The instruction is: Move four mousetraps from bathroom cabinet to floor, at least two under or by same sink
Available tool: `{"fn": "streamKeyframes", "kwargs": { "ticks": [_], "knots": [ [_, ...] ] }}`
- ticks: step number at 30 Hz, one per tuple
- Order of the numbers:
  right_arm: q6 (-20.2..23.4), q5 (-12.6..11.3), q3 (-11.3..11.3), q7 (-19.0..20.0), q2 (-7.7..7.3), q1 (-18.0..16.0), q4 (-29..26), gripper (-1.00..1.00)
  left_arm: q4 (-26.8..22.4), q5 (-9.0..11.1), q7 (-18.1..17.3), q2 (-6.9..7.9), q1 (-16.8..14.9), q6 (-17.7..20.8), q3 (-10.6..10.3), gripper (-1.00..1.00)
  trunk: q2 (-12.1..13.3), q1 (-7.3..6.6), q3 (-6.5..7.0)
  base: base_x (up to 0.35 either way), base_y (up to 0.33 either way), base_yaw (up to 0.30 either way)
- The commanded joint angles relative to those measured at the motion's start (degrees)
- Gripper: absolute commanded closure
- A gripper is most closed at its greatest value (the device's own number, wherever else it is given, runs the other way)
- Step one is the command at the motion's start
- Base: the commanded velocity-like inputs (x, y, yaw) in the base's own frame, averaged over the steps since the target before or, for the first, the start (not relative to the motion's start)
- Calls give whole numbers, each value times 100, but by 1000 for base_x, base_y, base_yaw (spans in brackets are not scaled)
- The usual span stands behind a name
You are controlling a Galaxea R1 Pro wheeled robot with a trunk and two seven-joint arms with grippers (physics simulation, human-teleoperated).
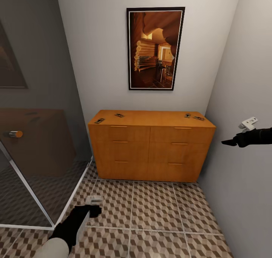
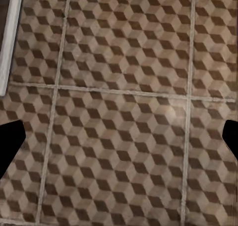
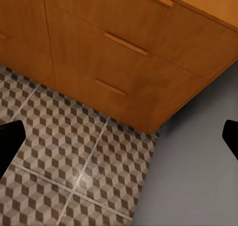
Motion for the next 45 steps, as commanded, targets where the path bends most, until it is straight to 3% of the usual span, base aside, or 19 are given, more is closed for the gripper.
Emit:
{"fn": "streamKeyframes", "kwargs": {
  "ticks": [1,2,4,5,7,12,16,33,38,45],
  "knots": [
    [37,49,14,51,2,-6,-4,-100,-420,-55,-49,-14,-22,425,33,-100,-3,0,-7,0,0,0],
    [40,50,49,46,3,-6,-3,-100,-1149,-55,-123,-28,-95,1116,29,-100,-3,0,-7,0,0,0],
    [42,51,82,42,4,-7,-2,-100,-1757,-57,-209,-50,-237,1739,25,-100,-3,0,-7,0,0,0],
    [44,51,134,37,8,-7,-1,-100,-2496,-59,-354,-131,-697,2683,21,-100,-3,0,-7,0,0,0],
    [45,52,157,36,13,-7,-4,-100,-2737,-67,-408,-170,-1068,2993,19,-100,-3,0,-7,0,0,0],
    [46,57,172,33,25,-7,-8,-100,-2783,-80,-445,-200,-1640,3212,18,-100,-3,0,-7,0,0,0],
    [48,65,177,28,30,-7,-9,-100,-2359,-85,-458,-210,-2222,3284,18,-100,-3,0,-7,0,0,0],
    [50,69,188,22,40,-7,-3,-100,470,-102,-441,-191,-4410,3292,21,-100,-3,0,-7,0,0,0],
    [47,69,188,19,42,-7,-1,-100,899,-103,-422,-197,-4899,3286,25,-100,-3,0,-7,0,0,0],
    [46,73,235,17,48,-7,4,-100,1081,-104,-419,-199,-5335,3292,26,-100,-3,0,-7,0,0,0]
  ]
}}
